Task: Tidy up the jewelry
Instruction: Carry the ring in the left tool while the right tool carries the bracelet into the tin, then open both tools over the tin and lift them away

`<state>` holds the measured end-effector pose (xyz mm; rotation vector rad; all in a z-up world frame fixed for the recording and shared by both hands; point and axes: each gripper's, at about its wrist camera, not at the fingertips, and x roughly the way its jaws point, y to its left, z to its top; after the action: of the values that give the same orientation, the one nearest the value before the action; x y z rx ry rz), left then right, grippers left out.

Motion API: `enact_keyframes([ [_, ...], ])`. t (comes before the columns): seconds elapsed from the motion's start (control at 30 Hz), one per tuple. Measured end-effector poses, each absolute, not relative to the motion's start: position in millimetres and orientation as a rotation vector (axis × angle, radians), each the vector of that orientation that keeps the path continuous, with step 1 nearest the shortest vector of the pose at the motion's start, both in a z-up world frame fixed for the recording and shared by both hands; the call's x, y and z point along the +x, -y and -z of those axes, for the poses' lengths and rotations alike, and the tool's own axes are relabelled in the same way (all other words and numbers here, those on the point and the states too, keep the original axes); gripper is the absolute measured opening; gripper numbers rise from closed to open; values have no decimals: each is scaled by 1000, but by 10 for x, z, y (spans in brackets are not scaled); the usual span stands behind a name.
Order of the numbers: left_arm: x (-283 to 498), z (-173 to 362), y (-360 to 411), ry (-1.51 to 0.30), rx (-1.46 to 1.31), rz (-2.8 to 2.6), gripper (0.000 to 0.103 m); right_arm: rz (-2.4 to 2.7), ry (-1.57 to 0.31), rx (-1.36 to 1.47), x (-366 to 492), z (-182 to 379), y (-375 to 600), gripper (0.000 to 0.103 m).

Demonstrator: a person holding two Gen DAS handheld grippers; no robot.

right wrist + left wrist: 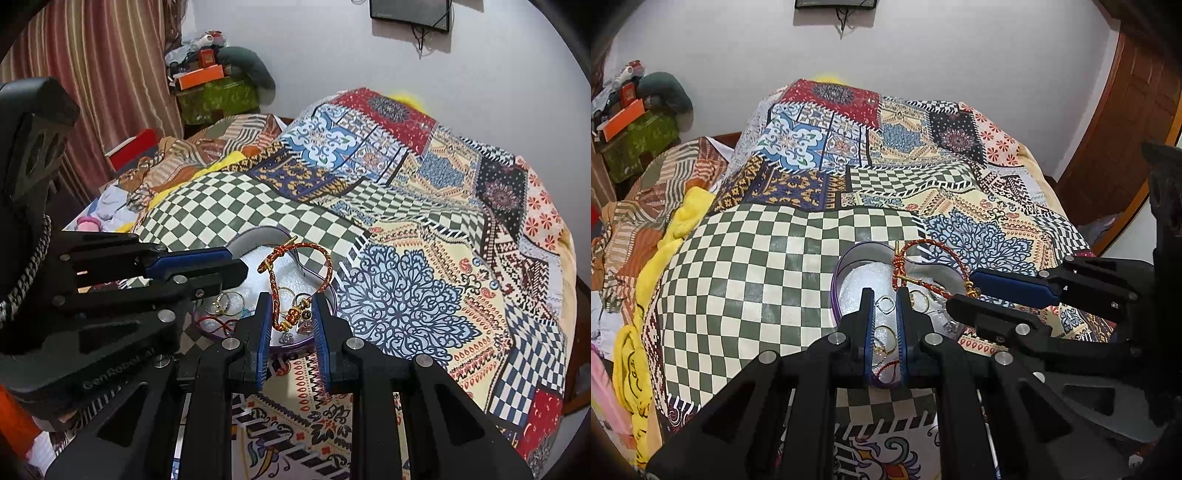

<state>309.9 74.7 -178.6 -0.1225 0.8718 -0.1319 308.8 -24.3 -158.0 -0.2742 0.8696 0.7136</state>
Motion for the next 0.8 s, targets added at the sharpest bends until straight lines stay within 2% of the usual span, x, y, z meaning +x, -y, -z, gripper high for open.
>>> enact_keyframes([
  [0.5, 2985, 1737, -910, -848, -166, 99, 10, -734, -887, -318, 3113, 1664, 185, 21],
  [0.57, 2948, 1704, -925, -841, -157, 83, 12, -727, -886, -337, 3099, 1670, 161, 25],
  [0.7, 2863, 1642, -1005, -825, -163, 59, 26, -704, -871, -363, 3069, 1654, 129, 36],
  [0.8, 2799, 1584, -1047, -811, -165, 38, 26, -701, -861, -360, 3041, 1598, 147, 36],
])
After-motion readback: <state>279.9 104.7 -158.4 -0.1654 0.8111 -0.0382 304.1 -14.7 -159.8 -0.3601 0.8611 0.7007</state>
